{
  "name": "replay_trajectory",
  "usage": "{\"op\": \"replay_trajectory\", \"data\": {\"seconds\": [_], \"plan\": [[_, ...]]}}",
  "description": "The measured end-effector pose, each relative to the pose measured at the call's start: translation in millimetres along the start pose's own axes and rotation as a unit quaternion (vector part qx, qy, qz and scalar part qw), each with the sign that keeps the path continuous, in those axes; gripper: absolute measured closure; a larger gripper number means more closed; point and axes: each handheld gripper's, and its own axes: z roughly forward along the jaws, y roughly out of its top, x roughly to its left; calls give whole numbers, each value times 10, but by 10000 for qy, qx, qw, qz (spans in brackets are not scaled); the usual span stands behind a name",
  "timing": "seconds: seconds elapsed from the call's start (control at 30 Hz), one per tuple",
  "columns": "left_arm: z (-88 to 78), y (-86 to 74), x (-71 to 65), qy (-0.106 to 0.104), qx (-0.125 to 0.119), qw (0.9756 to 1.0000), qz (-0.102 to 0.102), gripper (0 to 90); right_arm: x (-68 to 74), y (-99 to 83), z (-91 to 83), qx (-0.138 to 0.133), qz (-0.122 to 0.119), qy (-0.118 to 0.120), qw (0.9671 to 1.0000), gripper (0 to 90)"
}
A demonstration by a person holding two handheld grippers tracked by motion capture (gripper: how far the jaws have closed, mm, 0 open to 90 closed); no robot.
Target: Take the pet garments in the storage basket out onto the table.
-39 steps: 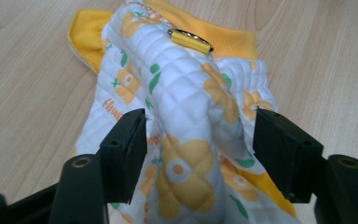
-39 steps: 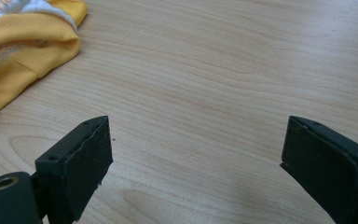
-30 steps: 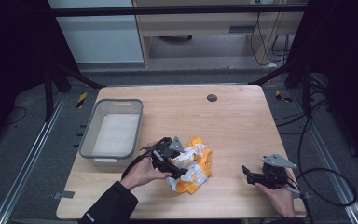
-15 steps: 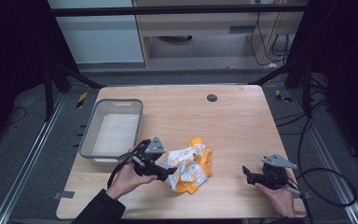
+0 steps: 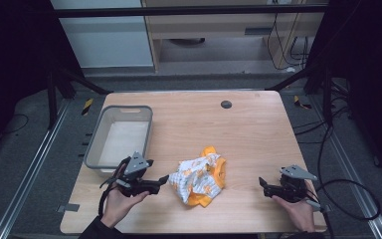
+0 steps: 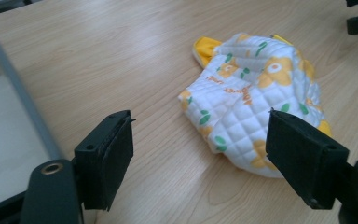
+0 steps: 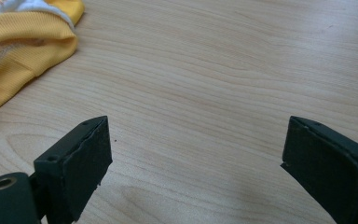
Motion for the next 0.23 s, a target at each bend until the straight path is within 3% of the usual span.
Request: {"op": "replay_trajectory", "data": {"seconds": [0.23], "plan": [[-203, -208, 44, 91, -305, 9994, -147, 289, 2, 0, -3, -7, 0, 0, 10000, 80]]}}
